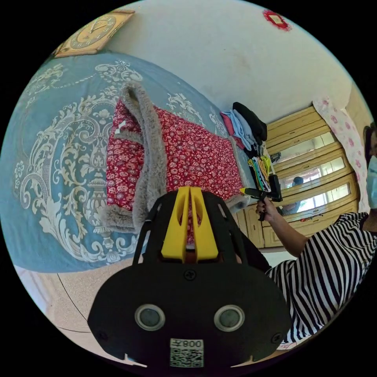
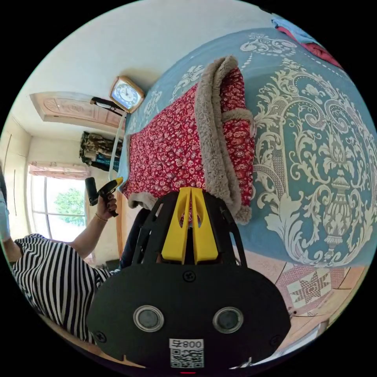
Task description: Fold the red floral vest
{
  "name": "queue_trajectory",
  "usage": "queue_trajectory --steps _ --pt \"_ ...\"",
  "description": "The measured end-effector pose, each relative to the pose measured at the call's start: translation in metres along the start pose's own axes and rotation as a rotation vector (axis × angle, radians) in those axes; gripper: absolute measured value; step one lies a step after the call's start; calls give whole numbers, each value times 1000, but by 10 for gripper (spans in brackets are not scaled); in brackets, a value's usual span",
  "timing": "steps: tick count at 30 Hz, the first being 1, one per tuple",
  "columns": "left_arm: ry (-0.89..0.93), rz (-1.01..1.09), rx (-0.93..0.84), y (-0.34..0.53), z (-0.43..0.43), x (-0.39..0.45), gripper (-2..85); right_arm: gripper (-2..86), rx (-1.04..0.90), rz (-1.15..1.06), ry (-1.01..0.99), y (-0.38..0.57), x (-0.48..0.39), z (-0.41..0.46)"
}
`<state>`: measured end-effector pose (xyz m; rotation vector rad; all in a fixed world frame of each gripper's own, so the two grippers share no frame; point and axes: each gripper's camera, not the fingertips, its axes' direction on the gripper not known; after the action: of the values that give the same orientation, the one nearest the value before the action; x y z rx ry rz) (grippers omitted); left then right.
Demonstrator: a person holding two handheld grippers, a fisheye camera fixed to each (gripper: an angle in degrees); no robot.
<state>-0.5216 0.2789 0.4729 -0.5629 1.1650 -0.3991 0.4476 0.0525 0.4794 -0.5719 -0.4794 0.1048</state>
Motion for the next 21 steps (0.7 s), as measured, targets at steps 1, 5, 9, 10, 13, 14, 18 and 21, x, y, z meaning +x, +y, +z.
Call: queue_trajectory --steps 1,5,9,10,13,14,18,21 --pt "24 52 41 -8 -5 6 4 2 28 -36 16 -3 -12 -5" --pt "-76 207 59 -51 2 19 3 1 107 -207 86 -44 -66 -4" --pt "-257 198 -36 -87 41 6 3 1 76 -262 219 -100 -91 41" --pt "-311 151 -70 -94 56 -5 3 1 43 -247 277 -116 -90 62" --pt "-334 70 -195 -99 91 -37 3 0 -58 -165 280 -134 -73 109" --pt "-313 63 -170 -96 93 -42 4 0 -33 -154 253 -133 -74 109" --pt "-295 73 -126 -89 82 -43 8 1 -20 -173 243 -128 -90 106" --pt "-234 84 -29 -70 54 -38 21 1 39 -209 243 -120 -116 98"
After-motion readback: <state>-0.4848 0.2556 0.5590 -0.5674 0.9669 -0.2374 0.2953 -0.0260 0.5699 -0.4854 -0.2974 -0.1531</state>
